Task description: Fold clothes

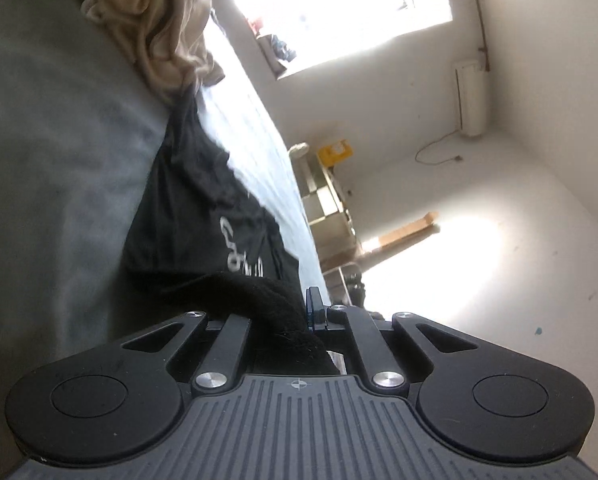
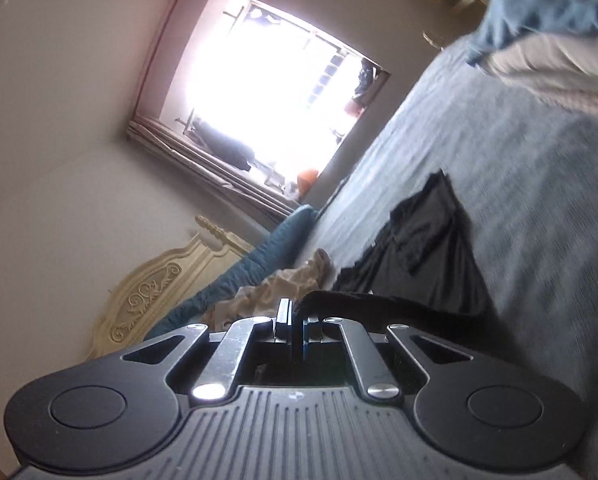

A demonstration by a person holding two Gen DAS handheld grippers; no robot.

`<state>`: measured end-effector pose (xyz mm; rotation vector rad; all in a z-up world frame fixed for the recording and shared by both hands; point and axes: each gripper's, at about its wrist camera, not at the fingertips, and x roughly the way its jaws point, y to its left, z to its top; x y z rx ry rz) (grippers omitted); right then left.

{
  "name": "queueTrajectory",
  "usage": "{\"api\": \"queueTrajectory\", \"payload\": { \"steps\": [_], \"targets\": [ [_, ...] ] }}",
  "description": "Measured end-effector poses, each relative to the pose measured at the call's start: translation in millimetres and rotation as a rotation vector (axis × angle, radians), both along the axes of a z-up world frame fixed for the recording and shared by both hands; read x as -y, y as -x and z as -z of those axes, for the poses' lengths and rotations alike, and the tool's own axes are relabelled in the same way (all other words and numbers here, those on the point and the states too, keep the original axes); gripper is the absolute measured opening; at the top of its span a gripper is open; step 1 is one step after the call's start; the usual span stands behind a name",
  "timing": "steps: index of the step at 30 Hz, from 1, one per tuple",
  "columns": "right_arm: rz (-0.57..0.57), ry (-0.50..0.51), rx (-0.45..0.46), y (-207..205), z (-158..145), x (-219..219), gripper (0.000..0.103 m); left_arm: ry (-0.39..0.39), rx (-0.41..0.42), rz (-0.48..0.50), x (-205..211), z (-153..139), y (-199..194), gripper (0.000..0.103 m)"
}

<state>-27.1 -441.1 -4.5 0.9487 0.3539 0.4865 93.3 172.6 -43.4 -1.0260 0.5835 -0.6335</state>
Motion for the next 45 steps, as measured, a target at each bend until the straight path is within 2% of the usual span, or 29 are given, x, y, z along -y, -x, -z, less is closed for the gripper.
{"api": "queueTrajectory", "payload": {
  "steps": [7,13,19,27,33,34,36,39,40,41,44,45],
  "targets": [
    [0.033,0.019,0.035,-54.6,-20.6,4.7,0.005,0.001,0.034,-0.029,-3.5,-13.2,-48.3,0.004],
    [0.057,0.034,0.029,-110.0,-18.7,5.6,0.005,-0.040,0.061,-0.049,1.3,-23.1,-106.3,0.004],
    [0.086,0.052,-0.001,-175.9,-10.2,6.6,0.005,-0.057,0.038,-0.071,6.8,-21.7,-178.9,0.004],
    [0.094,0.104,-0.038,-271.1,6.2,2.1,0.004,-0.095,-0.015,-0.103,10.6,-3.0,-267.9,0.004],
    [0.102,0.132,-0.100,-332.5,40.7,-2.9,0.004,-0.145,-0.075,-0.095,10.5,26.7,-313.2,0.004],
    [0.104,0.128,-0.124,-340.7,50.2,-3.0,0.004,-0.134,-0.095,-0.085,9.2,32.4,-316.8,0.004],
    [0.109,0.101,-0.183,-355.3,70.3,-1.9,0.004,-0.109,-0.135,-0.066,6.5,43.9,-323.7,0.005],
    [0.093,0.018,-0.269,-371.5,96.8,2.4,0.005,-0.003,-0.149,-0.046,-2.3,53.9,-326.2,0.009],
    [0.096,-0.021,-0.289,-375.0,103.3,5.6,0.005,0.035,-0.155,-0.043,-5.5,56.3,-326.9,0.016],
    [0.088,-0.075,-0.304,-378.1,109.6,9.7,0.006,0.069,-0.164,-0.042,-8.8,58.6,-327.7,0.024],
    [0.093,-0.257,-0.358,-384.3,131.4,24.1,0.010,0.161,-0.181,-0.046,-17.4,64.8,-329.2,0.028],
    [0.098,-0.312,-0.370,-385.6,138.3,28.9,0.013,0.180,-0.191,-0.055,-20.1,66.0,-329.2,0.033]
  ]
}}
